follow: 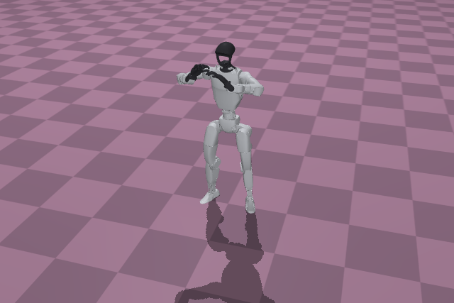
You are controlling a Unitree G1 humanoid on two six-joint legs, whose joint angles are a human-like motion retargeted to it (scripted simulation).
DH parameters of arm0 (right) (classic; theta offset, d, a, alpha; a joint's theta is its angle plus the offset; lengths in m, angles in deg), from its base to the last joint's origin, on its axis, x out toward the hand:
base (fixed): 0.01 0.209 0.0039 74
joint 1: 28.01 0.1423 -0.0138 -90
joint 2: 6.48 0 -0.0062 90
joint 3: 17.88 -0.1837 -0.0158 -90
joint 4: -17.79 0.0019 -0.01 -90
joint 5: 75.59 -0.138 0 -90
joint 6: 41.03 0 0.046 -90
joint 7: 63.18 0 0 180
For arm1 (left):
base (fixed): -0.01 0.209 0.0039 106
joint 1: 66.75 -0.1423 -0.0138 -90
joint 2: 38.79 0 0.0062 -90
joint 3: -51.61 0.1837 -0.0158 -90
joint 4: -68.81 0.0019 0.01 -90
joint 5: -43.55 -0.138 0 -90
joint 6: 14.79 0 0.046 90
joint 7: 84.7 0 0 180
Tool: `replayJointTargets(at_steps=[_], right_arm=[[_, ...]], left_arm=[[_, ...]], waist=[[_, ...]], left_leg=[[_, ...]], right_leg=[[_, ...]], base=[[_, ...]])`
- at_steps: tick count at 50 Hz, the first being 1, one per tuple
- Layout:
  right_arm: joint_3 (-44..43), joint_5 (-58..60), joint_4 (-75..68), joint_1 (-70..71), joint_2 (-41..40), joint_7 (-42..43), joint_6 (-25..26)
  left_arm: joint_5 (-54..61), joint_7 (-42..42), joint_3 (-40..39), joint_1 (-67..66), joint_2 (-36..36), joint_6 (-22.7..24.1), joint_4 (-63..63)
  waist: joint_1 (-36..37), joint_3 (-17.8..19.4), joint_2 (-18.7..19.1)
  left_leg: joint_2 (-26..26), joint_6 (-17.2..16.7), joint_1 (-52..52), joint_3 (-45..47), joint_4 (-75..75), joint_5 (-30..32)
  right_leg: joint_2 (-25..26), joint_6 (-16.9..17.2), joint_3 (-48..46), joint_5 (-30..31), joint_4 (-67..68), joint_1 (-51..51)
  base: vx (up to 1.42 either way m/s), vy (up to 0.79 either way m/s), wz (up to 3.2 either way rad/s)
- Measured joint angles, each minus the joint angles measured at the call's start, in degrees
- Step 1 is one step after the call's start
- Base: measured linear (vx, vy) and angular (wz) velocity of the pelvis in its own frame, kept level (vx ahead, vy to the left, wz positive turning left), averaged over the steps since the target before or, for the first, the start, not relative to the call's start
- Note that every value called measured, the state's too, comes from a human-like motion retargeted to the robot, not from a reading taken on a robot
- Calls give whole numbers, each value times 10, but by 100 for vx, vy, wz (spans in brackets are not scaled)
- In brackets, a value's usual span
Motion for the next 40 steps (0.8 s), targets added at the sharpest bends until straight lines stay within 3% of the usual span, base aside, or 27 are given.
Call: replayJointTargets(at_steps=[5,10,19,24,27,31,35,40], right_arm=[[29,106,95,-43,67,27,-33],[72,168,111,-85,88,6,-55],[122,227,-49,-140,0,-27,-44],[78,206,-84,-179,-37,-28,-38],[6,130,-57,-230,-51,-11,-37],[-104,-46,-20,-314,-98,-34,-36],[-193,-247,-23,-377,-198,-71,-28],[-253,-435,-74,-405,-353,-89,-29]], left_arm=[[-113,-42,16,-49,-66,26,-87],[-174,-35,40,-105,-83,43,-100],[-260,-8,96,-145,-10,36,49],[-262,-9,51,-169,34,32,101],[-189,-5,-21,-209,52,38,90],[21,61,-136,-282,103,49,73],[254,126,-221,-336,187,36,103],[458,152,-271,-348,292,7,214]], waist=[[-3,13,-3],[-9,32,-7],[-16,59,-14],[-13,53,-18],[-9,43,-22],[-1,28,-31],[12,20,-42],[36,26,-52]], left_leg=[[4,-6,-4,3,1,2],[4,-7,-14,3,1,5],[1,-10,-33,3,-11,21],[-2,-11,-34,1,-15,23],[-6,-8,-30,-2,-12,18],[-12,3,-19,-7,-2,6],[-15,16,-7,-10,6,-5],[-13,25,6,-6,8,-10]], right_leg=[[5,0,2,0,2,-6],[4,0,2,3,2,-16],[6,0,0,17,-9,-34],[4,0,-1,19,-13,-34],[-1,0,-3,15,-11,-28],[-11,0,-5,6,-4,-14],[-18,-3,-5,-2,3,0],[-16,-10,0,-5,6,9]], base=[[0,0,0],[-4,0,1],[-7,0,1],[0,0,0],[5,3,5],[9,6,8],[7,4,1],[0,0,0]])
